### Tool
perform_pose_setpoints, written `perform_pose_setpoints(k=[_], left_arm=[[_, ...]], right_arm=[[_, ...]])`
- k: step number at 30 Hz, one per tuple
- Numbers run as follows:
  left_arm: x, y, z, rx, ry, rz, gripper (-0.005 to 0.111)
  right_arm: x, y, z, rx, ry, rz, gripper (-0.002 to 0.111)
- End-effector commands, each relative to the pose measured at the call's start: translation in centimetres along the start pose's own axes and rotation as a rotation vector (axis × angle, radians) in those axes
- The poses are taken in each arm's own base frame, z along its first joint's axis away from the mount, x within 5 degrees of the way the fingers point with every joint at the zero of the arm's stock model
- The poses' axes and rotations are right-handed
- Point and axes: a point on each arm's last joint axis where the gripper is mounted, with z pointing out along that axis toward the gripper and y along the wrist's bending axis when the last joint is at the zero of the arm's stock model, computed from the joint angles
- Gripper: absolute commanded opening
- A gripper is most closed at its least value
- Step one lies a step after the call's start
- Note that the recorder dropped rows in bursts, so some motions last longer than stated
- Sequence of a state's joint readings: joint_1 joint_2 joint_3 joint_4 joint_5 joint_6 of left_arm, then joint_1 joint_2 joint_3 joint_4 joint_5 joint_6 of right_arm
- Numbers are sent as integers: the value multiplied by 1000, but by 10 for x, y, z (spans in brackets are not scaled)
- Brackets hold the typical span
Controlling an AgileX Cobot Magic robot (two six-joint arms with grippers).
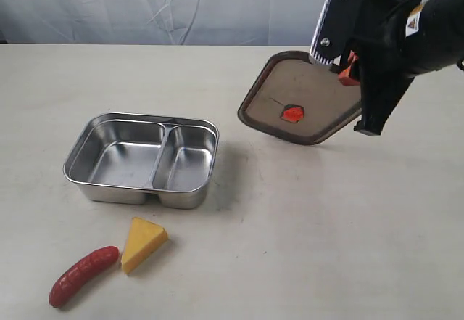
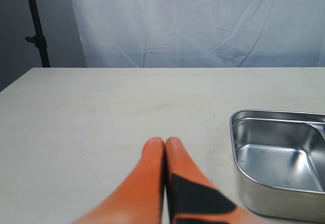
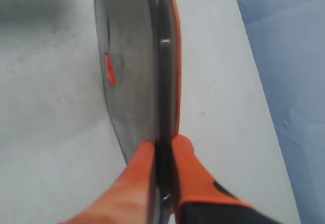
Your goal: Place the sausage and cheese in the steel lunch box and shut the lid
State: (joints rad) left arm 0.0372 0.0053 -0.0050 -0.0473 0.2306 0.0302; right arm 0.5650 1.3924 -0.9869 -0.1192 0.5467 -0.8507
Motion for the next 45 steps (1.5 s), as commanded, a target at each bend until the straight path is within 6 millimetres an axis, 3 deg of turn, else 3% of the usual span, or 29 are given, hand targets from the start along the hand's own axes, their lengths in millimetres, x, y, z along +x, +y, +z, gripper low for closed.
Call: perform_pose_setpoints(k=[1,12,18,24,25,29,32,35,45], left_arm=[[2,0,0,0,1,0,0],[2,0,0,0,1,0,0],[2,0,0,0,1,0,0],[2,0,0,0,1,0,0],[2,0,0,0,1,0,0],[2,0,0,0,1,0,0],[2,0,0,0,1,0,0],[2,0,0,0,1,0,0],[2,0,0,0,1,0,0]], right_arm=[[-1,19,4,23,120,-99,-1],[-28,95,6,-236,40,-90,-1],[-29,114,18,-361,84,3,-1],[-22,130,49,-449,204,3,0],[-23,131,51,-452,201,11,4],[-27,131,54,-435,156,40,40],[-31,134,53,-468,141,119,46],[-32,138,50,-526,152,199,64],[-38,140,44,-571,121,312,63]])
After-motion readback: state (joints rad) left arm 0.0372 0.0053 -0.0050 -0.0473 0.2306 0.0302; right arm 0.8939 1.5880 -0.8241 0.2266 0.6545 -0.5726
